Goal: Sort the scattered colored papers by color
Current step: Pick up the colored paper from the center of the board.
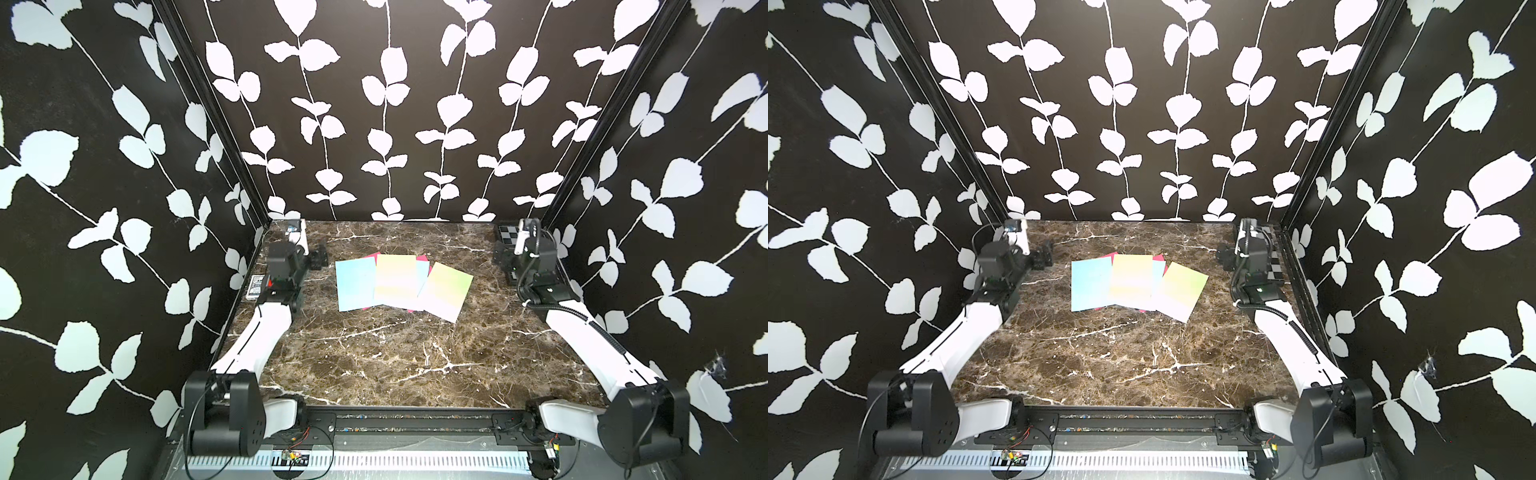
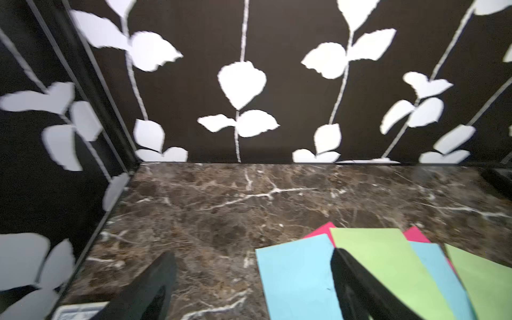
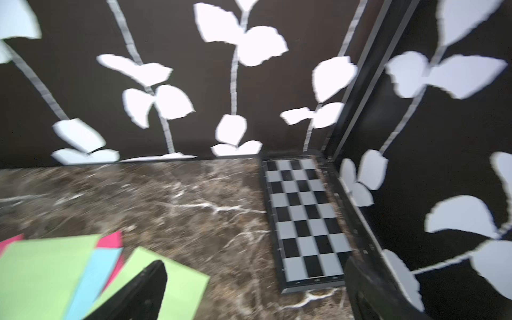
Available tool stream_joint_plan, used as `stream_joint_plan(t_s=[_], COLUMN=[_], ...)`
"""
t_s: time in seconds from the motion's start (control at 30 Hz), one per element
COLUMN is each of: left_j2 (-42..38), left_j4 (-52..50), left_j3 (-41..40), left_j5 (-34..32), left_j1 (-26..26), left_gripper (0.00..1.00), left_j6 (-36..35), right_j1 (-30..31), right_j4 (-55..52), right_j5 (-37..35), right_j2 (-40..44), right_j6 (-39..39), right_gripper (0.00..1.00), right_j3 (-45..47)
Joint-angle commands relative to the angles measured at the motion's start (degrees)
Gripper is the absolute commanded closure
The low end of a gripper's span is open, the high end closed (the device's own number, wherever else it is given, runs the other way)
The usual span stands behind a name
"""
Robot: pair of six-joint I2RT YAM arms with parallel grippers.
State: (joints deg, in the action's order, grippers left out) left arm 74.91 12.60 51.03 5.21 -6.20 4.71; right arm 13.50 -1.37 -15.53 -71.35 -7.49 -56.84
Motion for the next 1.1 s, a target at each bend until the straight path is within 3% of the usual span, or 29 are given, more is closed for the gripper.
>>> stream_joint_plan(t_s=[0.0, 0.17, 0.47, 0.67, 0.8, 1.07], left_j2=[5.1, 14.6, 26.6, 29.0, 30.8, 33.1], left_j4=[-13.2, -13.4, -13.3, -12.2, -12.6, -11.9], left_j3=[3.3, 8.6, 16.0, 16.6, 17.2, 16.7], left_j5=[7.0, 12.3, 16.8, 18.8, 19.4, 20.4], left_j1=[-5.5, -10.6, -10.9, -10.9, -10.9, -10.9], left_gripper=[0.12, 0.15, 0.16, 0.16, 0.15, 0.12], left_j6=[2.1, 6.0, 14.9, 17.4, 18.4, 20.2], right_j1=[5.0, 8.8, 11.7, 12.0, 13.1, 15.6], right_j4=[-12.6, -14.6, -15.0, -11.4, -11.5, -12.6], right_j5=[2.1, 11.6, 30.8, 38.5, 43.5, 47.3], right_j2=[-2.8, -8.9, -27.5, -33.8, -38.6, -45.9], right_j6=[-4.0, -11.1, -16.9, -20.6, -21.4, -21.7], right_gripper=[0.01, 0.08, 0.24, 0.24, 0.31, 0.35], right_j3=[-3.8, -4.9, -15.4, -17.9, -23.2, -28.6])
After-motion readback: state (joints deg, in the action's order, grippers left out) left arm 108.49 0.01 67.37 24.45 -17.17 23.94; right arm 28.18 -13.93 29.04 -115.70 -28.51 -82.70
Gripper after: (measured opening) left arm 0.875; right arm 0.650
